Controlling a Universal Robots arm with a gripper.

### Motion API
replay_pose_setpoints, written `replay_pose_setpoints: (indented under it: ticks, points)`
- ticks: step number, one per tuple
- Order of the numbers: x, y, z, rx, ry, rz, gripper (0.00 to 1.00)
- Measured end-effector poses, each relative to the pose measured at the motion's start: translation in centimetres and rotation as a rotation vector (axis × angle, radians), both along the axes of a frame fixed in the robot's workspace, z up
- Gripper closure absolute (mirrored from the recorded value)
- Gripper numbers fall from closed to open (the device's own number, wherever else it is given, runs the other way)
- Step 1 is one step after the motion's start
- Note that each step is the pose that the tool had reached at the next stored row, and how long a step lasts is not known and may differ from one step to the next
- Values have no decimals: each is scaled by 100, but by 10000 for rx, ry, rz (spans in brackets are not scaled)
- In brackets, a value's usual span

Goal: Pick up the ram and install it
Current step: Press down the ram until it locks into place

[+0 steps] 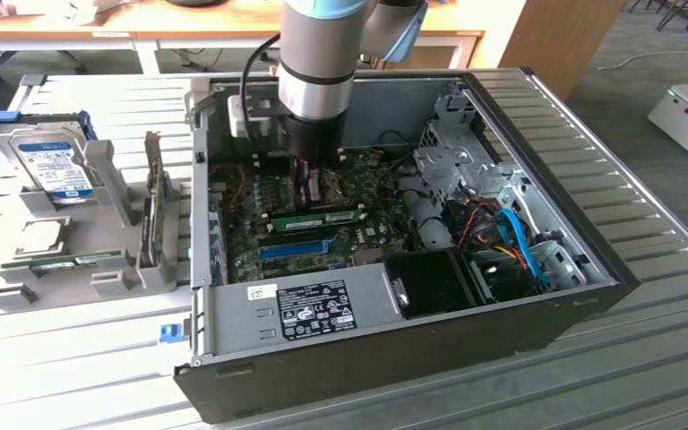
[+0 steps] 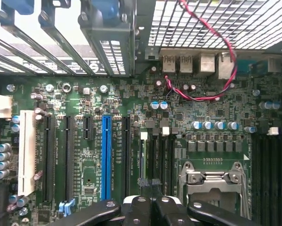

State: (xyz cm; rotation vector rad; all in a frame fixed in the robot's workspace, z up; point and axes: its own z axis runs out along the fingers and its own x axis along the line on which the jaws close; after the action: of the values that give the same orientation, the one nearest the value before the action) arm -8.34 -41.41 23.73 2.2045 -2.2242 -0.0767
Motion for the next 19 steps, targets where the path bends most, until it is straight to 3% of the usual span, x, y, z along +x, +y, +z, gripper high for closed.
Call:
replay_pose_setpoints:
  ticks: [19]
  points:
    - [3, 0, 366, -1, 1, 0, 89]
